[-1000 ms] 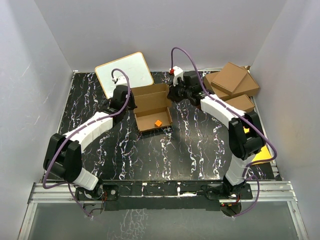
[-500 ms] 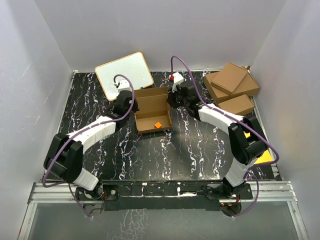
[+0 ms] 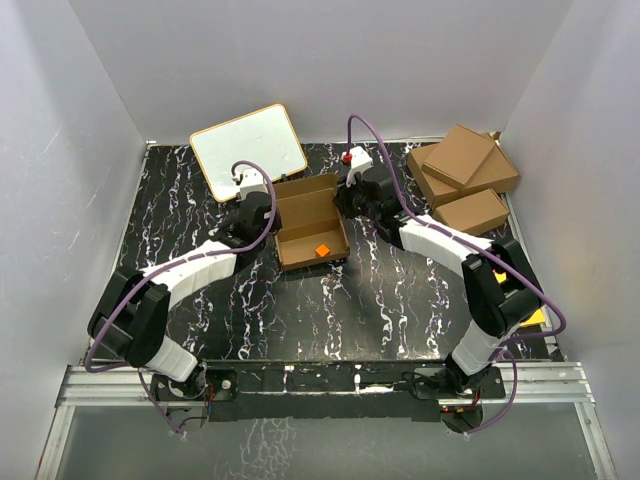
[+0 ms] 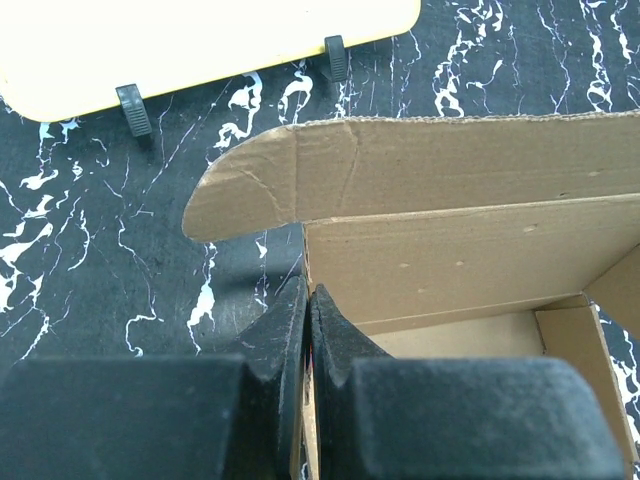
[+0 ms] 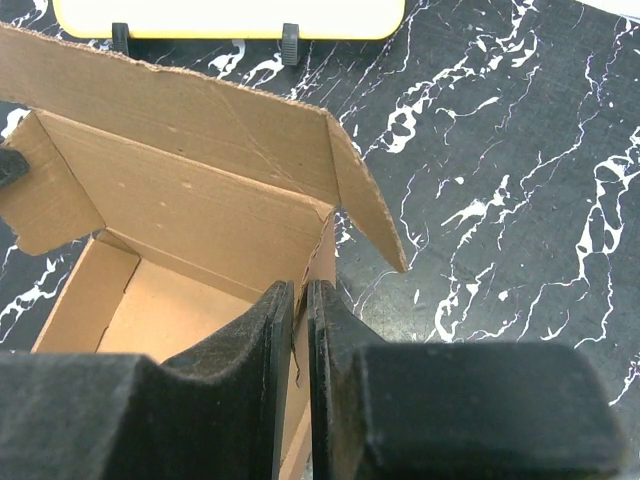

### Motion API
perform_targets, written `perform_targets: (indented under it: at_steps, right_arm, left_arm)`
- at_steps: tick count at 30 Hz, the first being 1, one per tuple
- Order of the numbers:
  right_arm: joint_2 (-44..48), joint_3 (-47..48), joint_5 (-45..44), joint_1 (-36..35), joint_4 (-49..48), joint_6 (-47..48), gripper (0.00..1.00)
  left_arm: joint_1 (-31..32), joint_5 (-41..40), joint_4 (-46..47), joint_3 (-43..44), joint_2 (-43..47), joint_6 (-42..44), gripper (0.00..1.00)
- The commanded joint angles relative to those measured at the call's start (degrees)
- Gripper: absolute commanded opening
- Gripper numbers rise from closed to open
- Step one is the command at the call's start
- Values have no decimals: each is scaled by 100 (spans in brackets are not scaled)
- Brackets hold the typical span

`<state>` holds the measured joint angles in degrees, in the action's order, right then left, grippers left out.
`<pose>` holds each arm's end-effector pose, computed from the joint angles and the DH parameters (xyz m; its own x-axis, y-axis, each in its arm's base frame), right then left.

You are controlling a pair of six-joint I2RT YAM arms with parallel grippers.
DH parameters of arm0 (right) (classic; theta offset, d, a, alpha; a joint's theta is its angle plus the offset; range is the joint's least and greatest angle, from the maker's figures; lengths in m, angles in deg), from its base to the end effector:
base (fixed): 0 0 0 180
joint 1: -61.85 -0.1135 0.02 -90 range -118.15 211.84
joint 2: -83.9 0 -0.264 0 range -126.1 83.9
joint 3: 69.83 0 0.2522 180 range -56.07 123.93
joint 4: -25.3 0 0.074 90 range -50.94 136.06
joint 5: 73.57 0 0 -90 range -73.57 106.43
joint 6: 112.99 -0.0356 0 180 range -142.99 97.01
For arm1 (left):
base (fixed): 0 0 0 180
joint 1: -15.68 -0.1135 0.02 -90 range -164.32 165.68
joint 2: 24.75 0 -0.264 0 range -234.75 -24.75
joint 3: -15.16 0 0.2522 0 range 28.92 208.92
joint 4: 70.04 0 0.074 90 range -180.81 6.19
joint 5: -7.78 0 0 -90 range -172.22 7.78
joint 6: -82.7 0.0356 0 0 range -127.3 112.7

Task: Fold the paper box

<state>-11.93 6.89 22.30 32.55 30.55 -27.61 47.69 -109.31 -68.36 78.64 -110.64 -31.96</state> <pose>0.3338 0.1915 0.2484 -0.4043 -0.1350 -0.9046 -0.5372 0.8355 0.1154 0.2910 -0.1628 0.2433 -0.3190 -0.2387 -0.9172 -0.0246 0.9695 -0.2437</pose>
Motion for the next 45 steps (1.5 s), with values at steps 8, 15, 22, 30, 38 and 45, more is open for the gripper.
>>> perform_targets:
  at_steps: [8,15,22,30,38,45]
  right_arm:
    - [377,-453,-243,-82,-962,-48,16]
    - [437,-654,-284,-84,-1135,-2,16]
    - [614,-943,-315,-85,-1454,269,16]
    - [625,-1036,-195,-76,-1531,381,15]
    - [627,-1055,-66,-74,-1540,410,15]
    - [640,-1049,16,-72,-1528,409,15]
  left_arm:
    - [82,39,69,-251,381,-398,8]
    - [88,277,-59,-271,586,-554,21]
    - [79,464,-463,-280,1080,-588,42]
    - [-172,878,-1580,-224,2153,-350,53]
    - [-2207,3207,-1832,-359,2054,-227,22]
    - [-2253,4141,-653,-477,1207,492,11]
